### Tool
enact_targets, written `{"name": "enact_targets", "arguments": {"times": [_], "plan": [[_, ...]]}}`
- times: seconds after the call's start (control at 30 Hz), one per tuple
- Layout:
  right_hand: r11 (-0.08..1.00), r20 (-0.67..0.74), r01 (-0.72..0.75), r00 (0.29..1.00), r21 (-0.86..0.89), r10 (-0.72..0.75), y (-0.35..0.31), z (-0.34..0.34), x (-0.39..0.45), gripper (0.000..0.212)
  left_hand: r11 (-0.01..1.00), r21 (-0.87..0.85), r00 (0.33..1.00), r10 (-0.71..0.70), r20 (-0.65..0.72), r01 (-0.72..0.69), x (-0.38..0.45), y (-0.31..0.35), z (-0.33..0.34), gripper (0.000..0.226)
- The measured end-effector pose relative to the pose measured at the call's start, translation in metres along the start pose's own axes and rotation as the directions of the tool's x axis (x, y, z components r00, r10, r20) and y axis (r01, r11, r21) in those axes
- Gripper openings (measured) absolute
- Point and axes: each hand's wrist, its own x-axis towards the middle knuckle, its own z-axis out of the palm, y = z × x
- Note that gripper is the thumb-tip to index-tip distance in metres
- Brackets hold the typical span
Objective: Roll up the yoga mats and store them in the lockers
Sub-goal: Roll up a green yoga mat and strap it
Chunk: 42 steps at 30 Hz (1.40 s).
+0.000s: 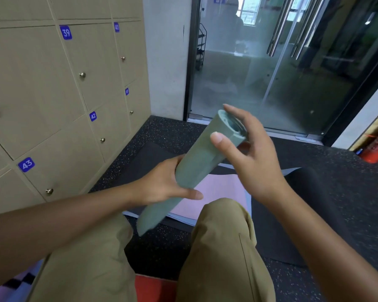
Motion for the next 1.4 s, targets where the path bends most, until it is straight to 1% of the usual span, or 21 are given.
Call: {"name": "enact_targets", "arguments": {"times": [0.1, 0.2, 0.3, 0.4, 0.47, 0.57, 0.7, 0.8, 0.9, 1.03, 1.13, 1.2, 1.3, 1.4], "plan": [[0.977, 0.081, 0.140, 0.988, -0.162, -0.129, -0.017, 0.010, -0.011, 0.060, 0.997, -0.074, 0.999, -0.029, 0.025, 0.031, -0.028, 0.000, 0.009, 0.056], [0.949, 0.143, 0.237, 0.967, -0.207, -0.211, -0.030, 0.021, -0.024, 0.051, 0.991, -0.123, 0.998, -0.048, 0.036, 0.052, -0.056, 0.000, 0.019, 0.050], [0.930, 0.186, 0.300, 0.947, -0.215, -0.262, -0.036, 0.031, -0.036, 0.049, 0.987, -0.150, 0.998, -0.057, 0.023, 0.059, -0.078, -0.006, 0.026, 0.048], [0.919, 0.243, 0.320, 0.934, -0.232, -0.263, -0.037, 0.041, -0.049, 0.049, 0.982, -0.175, 0.997, -0.078, -0.003, 0.076, -0.092, -0.019, 0.031, 0.053], [0.916, 0.275, 0.314, 0.930, -0.248, -0.245, -0.035, 0.046, -0.058, 0.048, 0.975, -0.203, 0.995, -0.098, -0.021, 0.092, -0.098, -0.029, 0.036, 0.062], [0.920, 0.267, 0.302, 0.935, -0.250, -0.234, -0.034, 0.050, -0.067, 0.048, 0.963, -0.248, 0.992, -0.115, -0.041, 0.102, -0.104, -0.036, 0.043, 0.070], [0.914, 0.282, 0.313, 0.929, -0.258, -0.239, -0.036, 0.051, -0.070, 0.047, 0.948, -0.298, 0.990, -0.131, -0.051, 0.110, -0.107, -0.038, 0.047, 0.071], [0.909, 0.284, 0.317, 0.928, -0.269, -0.240, -0.037, 0.053, -0.070, 0.046, 0.930, -0.359, 0.988, -0.121, -0.100, 0.078, -0.109, -0.037, 0.051, 0.070], [0.918, 0.284, 0.301, 0.932, -0.258, -0.226, -0.037, 0.054, -0.071, 0.044, 0.919, -0.391, 0.975, -0.131, -0.182, 0.051, -0.110, -0.035, 0.060, 0.066], [0.934, 0.277, 0.246, 0.945, -0.260, -0.172, -0.035, 0.050, -0.074, 0.046, 0.908, -0.419, 0.939, -0.142, -0.314, -0.003, -0.106, -0.035, 0.080, 0.065], [0.940, 0.268, 0.203, 0.955, -0.275, -0.128, -0.034, 0.041, -0.075, 0.047, 0.928, -0.373, 0.918, -0.121, -0.377, -0.031, -0.099, -0.036, 0.087, 0.059], [0.959, 0.237, 0.154, 0.967, -0.238, -0.097, -0.033, 0.031, -0.073, 0.046, 0.946, -0.320, 0.911, -0.082, -0.405, -0.057, -0.093, -0.037, 0.090, 0.056], [0.987, 0.128, 0.049, 0.991, -0.155, -0.029, -0.033, 0.012, -0.067, 0.049, 0.971, -0.225, 0.924, -0.014, -0.381, -0.078, -0.080, -0.031, 0.090, 0.059], [0.993, 0.082, -0.038, 0.995, -0.112, 0.048, -0.031, -0.004, -0.064, 0.051, 0.985, -0.149, 0.946, 0.032, -0.322, -0.084, -0.064, -0.026, 0.086, 0.059]]}}
